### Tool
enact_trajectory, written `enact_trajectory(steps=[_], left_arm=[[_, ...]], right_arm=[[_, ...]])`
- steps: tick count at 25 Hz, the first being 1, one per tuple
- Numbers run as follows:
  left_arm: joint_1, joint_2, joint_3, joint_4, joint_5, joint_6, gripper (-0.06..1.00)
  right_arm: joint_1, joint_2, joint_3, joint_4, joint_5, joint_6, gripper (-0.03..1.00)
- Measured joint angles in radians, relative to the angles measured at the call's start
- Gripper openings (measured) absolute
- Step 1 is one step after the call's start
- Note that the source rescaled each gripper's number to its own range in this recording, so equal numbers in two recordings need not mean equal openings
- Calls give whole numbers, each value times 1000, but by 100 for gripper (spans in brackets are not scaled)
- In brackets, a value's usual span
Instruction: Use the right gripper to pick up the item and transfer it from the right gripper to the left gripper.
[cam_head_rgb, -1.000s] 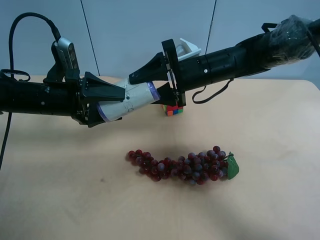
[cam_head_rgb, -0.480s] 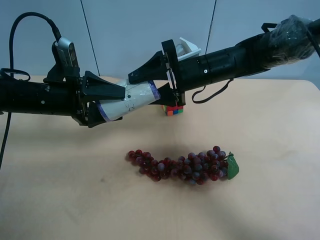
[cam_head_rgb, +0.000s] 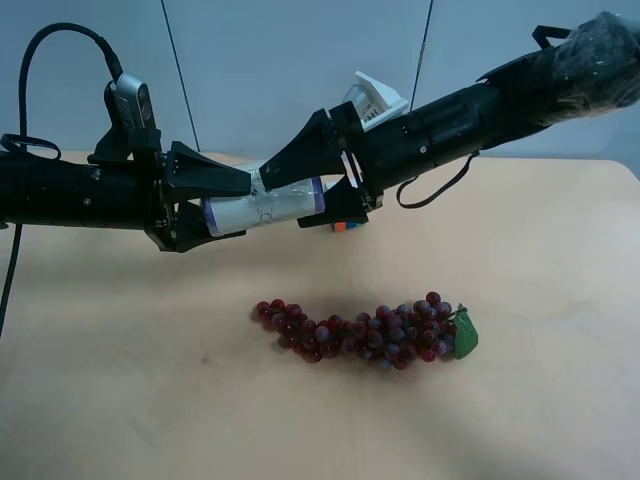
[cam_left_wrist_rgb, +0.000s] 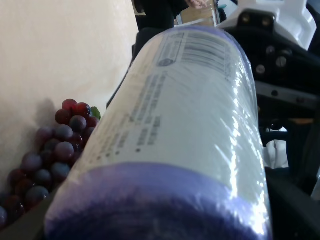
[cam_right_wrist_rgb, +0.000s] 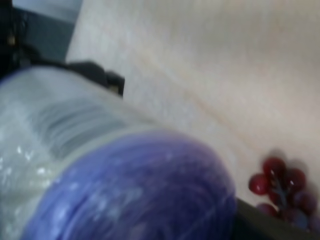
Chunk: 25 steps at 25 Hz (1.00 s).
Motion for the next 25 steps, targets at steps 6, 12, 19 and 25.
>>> enact_trajectory(steps=[6,12,19,25], left_arm=[[-1,0,0,0,-18,-8,3],[-1,8,0,0,-21,-12,2],[-1,8,0,0,-24,-16,1],[-1,8,0,0,-25,-19,1]], right_arm=[[1,-78,0,-199,-51,-3,76],[1,-174,0,-465,-169,117,76],[1,-258,0,-675,-202,219,76],[1,-372,0,-841,-221,304,75]])
